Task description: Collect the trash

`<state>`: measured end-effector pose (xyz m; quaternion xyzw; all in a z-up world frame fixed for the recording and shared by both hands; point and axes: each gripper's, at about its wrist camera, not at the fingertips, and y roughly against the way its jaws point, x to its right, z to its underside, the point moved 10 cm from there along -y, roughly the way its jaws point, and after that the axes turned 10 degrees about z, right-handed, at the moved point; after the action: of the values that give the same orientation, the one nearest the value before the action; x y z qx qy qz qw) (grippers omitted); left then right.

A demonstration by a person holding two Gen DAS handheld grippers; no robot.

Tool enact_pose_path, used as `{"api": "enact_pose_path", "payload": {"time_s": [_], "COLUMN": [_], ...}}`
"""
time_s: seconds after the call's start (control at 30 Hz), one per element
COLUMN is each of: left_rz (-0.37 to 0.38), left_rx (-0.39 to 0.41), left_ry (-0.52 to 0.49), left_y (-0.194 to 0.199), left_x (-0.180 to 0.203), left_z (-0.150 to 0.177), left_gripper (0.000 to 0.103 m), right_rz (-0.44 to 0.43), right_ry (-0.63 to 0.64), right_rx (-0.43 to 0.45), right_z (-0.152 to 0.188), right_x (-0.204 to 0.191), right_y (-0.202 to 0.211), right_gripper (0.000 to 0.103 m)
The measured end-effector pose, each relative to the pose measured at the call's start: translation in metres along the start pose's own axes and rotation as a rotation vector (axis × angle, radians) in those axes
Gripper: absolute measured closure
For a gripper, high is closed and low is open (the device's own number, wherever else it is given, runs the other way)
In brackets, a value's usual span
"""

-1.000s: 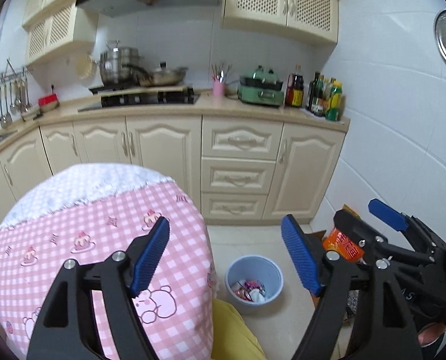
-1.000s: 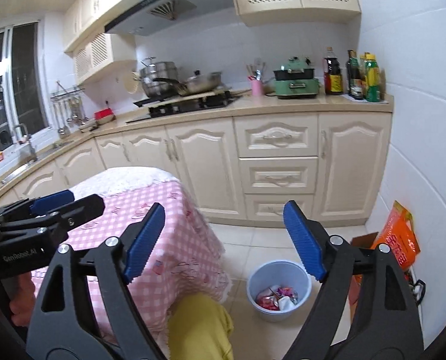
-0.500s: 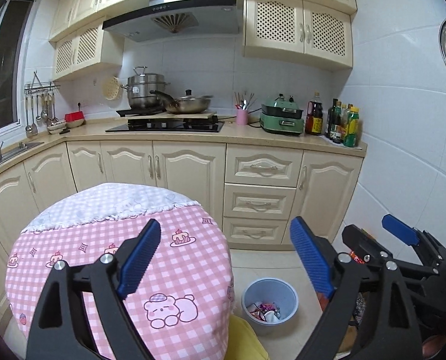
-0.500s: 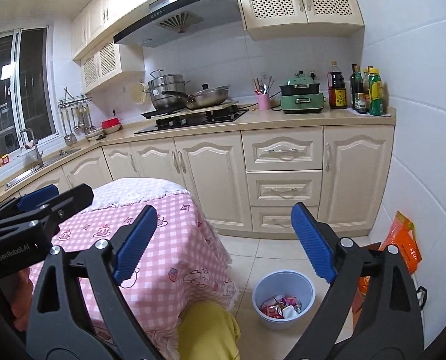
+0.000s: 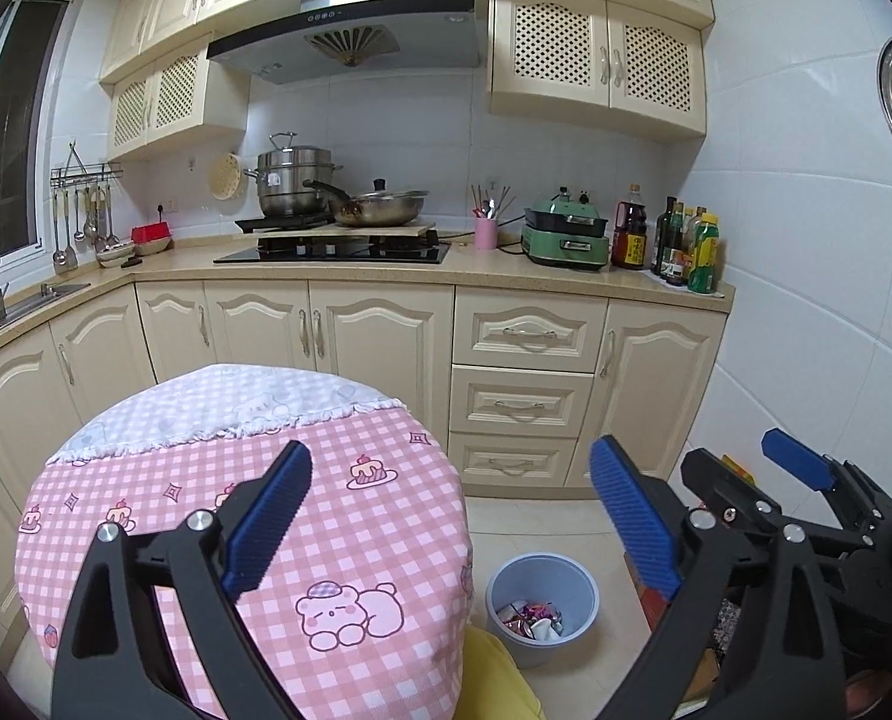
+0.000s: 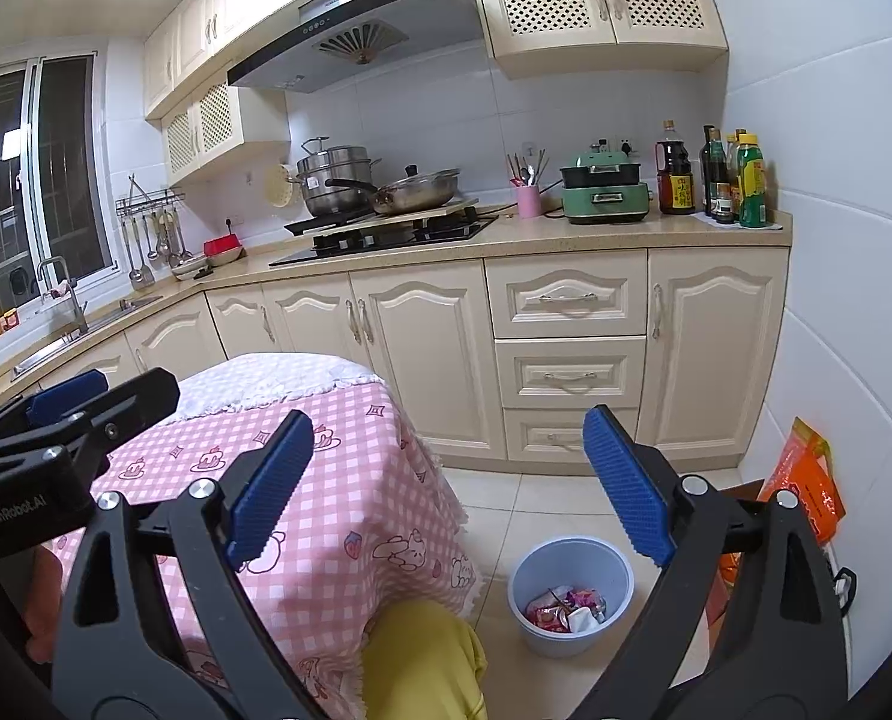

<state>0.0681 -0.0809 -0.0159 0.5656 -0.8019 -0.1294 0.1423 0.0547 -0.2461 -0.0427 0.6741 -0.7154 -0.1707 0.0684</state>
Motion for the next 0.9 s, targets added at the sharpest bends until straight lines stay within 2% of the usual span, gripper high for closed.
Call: {"api": "enact_pose_path", "payload": {"time_s": [0.9], "left_rz": [0.001], "left_rx": [-0.009], "left_ry": [-0.013], "left_y": [0.0026], "left_x": [-0.0028], "left_z": [0.0053], "left_gripper": [0.010], "right_rz": [0.004], "right_ry": [0.010], "right_rx": [-0.003], "right_z": [0.0031], "right_x": [-0.0021], "right_y": [0.0027], "right_gripper": [0.013]}}
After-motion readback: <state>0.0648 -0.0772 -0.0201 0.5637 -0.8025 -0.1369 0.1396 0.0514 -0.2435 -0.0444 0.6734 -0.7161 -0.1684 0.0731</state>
